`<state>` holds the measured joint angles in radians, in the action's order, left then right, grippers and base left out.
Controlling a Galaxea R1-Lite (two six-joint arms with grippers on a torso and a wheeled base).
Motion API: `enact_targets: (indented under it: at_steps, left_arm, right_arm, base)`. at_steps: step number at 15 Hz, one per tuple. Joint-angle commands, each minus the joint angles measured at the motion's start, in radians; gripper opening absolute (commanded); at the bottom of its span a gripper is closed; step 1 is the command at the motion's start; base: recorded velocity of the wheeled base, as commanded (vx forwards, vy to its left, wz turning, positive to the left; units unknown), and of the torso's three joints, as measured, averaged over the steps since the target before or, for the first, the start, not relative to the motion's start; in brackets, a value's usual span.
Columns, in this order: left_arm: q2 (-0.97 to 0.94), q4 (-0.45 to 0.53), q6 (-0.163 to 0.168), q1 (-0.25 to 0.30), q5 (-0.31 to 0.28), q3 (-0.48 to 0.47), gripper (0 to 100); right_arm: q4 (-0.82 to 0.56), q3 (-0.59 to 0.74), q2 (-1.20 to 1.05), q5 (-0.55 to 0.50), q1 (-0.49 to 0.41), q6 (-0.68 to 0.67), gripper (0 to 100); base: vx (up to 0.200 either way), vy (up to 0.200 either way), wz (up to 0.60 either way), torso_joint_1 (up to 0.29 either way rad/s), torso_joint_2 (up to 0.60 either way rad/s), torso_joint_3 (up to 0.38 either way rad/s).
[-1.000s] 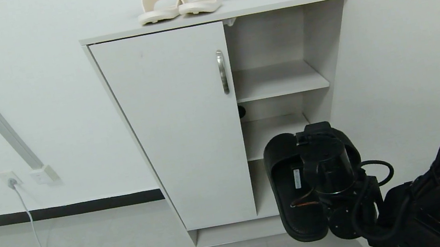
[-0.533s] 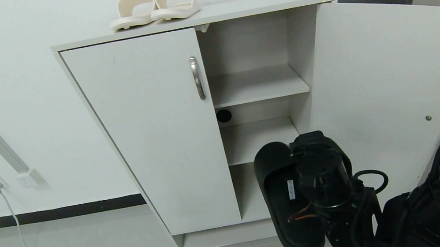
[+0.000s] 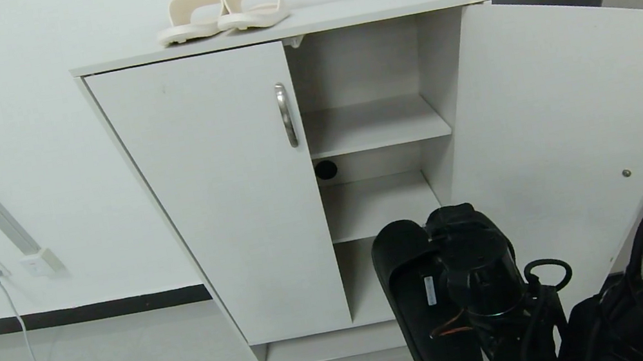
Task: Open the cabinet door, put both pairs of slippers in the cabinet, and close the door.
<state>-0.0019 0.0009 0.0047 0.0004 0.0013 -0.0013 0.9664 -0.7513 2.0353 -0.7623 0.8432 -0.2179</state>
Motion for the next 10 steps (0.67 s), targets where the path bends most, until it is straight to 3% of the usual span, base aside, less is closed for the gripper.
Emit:
enact_targets:
  at_steps: [1, 10]
  left_arm:
    - [0.002, -0.001, 0.000, 0.001, 0.000, 0.000, 0]
    - [0.002, -0.001, -0.017, 0.001, 0.000, 0.000, 0]
  right_arm:
    - [0.000, 0.009, 0.008, 0.008, -0.019, 0.000, 0]
    - [0.000, 0.010, 0.020, 0.011, -0.044, 0.000, 0]
  base:
    - [0.000, 0.000, 0.00, 0.000, 0.00, 0.000]
    - [0.000, 0.000, 0.00, 0.000, 0.00, 0.000]
